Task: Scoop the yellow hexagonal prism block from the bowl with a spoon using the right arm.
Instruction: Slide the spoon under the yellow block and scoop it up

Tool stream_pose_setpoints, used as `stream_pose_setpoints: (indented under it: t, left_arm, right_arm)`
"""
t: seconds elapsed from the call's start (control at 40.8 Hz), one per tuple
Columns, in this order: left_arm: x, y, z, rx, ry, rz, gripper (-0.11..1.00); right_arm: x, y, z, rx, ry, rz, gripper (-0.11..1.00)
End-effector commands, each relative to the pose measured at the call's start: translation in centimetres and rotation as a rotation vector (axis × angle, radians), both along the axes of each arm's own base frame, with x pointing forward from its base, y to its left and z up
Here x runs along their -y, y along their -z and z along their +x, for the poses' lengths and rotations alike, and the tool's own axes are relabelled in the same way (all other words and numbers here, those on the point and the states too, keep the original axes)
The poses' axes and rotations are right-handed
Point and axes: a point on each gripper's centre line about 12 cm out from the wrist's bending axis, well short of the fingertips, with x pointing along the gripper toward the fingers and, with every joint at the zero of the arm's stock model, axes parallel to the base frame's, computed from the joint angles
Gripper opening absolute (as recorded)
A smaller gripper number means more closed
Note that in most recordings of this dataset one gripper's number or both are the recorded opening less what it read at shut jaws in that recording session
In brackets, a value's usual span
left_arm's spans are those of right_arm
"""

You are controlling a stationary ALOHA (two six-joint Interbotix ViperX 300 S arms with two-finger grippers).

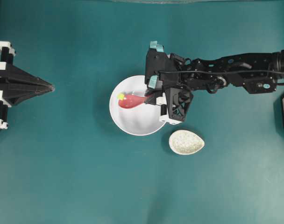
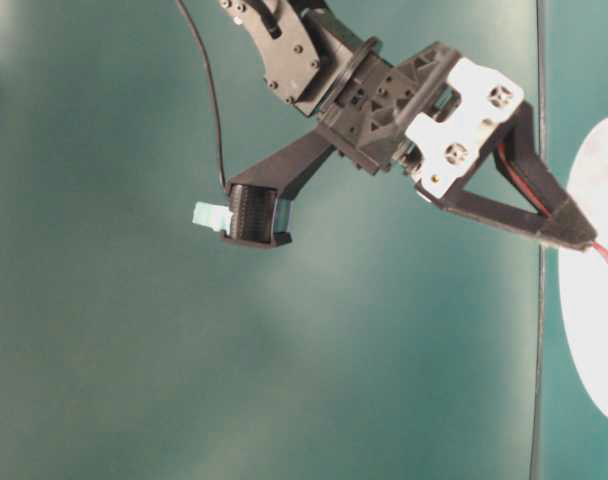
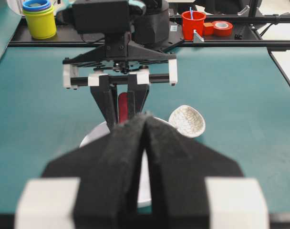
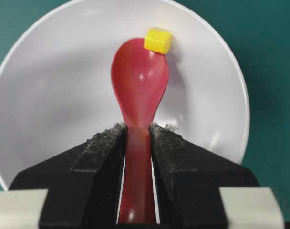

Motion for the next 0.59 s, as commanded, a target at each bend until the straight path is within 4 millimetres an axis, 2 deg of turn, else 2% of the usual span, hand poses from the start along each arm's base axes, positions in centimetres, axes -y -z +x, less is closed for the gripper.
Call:
stream_pose_setpoints:
  t: [0.0,0.564]
  left_arm:
    - [0.0,-0.8,0.2,0.02,0.002,0.005,-0.01]
    - [0.0,-0.8,0.2,0.02,0.002,0.005,-0.01]
  right_arm:
    - [0.2,-1.5,0.0,0.057,0.011,-0.017,0.24]
    - [-0.5,-2.0,-2.0,0.17,0.041,-0.075,0.24]
